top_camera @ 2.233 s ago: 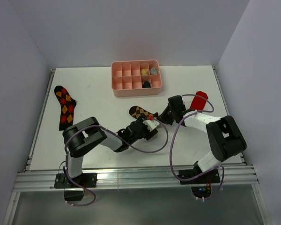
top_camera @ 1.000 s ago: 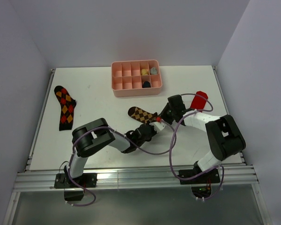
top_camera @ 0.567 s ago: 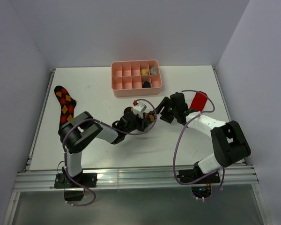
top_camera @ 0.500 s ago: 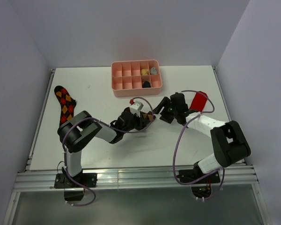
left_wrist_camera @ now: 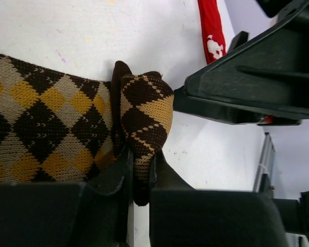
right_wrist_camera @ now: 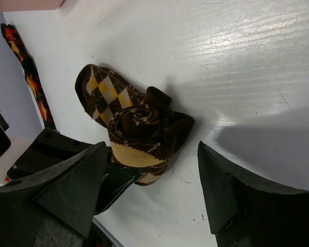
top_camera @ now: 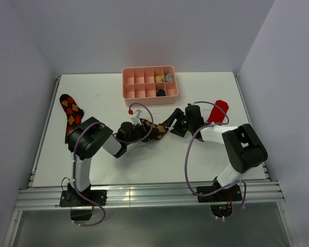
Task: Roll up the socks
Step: Roll the sock at the center of the board.
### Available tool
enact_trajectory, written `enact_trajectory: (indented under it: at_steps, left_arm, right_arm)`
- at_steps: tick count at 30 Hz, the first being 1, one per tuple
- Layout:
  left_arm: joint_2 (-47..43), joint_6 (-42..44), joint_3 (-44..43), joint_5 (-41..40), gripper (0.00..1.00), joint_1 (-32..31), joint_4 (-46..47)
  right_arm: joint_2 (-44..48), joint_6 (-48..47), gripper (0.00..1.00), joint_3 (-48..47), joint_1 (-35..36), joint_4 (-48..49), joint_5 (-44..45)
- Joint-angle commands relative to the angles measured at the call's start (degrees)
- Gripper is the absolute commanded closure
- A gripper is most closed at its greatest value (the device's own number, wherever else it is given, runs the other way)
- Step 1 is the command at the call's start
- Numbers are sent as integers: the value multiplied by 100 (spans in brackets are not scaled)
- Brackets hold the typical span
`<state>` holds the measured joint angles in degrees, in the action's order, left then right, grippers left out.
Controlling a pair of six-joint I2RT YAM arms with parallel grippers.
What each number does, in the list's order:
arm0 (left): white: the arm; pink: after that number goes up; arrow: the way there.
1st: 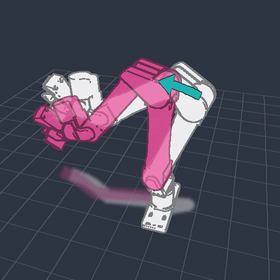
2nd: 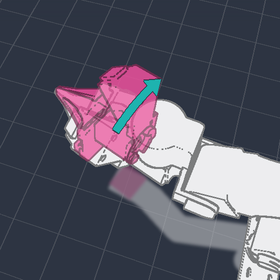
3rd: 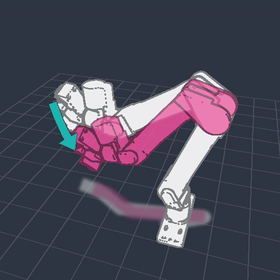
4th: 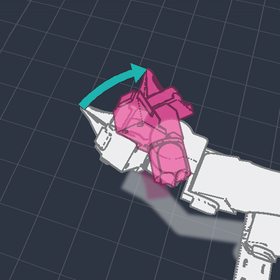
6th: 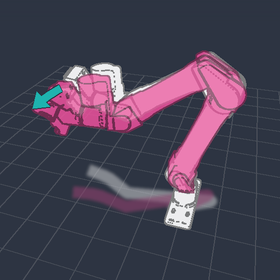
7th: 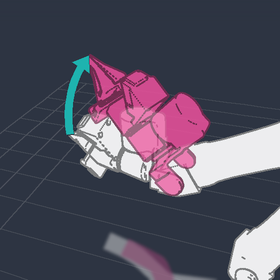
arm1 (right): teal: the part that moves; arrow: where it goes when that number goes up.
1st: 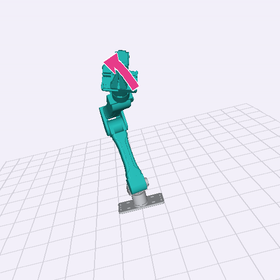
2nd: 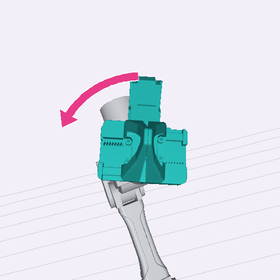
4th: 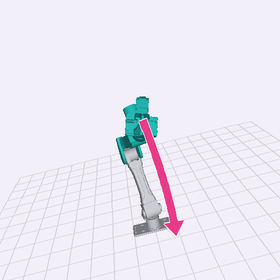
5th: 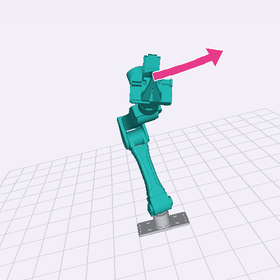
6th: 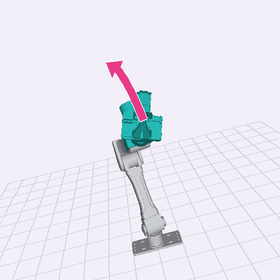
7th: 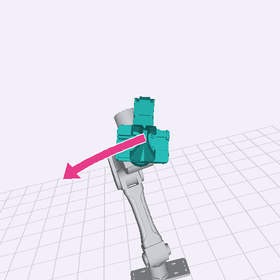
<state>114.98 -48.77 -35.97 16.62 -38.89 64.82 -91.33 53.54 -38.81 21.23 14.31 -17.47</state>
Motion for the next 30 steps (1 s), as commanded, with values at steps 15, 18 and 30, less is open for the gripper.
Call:
enact_trajectory:
  at_steps: [15, 18, 30]
  left_arm:
    - [639, -528, -252, 974, 99, 207, -355]
    - [727, -545, -384, 1150, 99, 216, -461]
    - [772, -712, -386, 1265, 92, 286, -505]
  right_arm:
    - [-869, 341, 23, 93, 162, 1109, -476]
    - [-913, 368, 31, 128, 171, 1162, -511]
    - [-720, 131, 100, 75, 171, 679, -213]
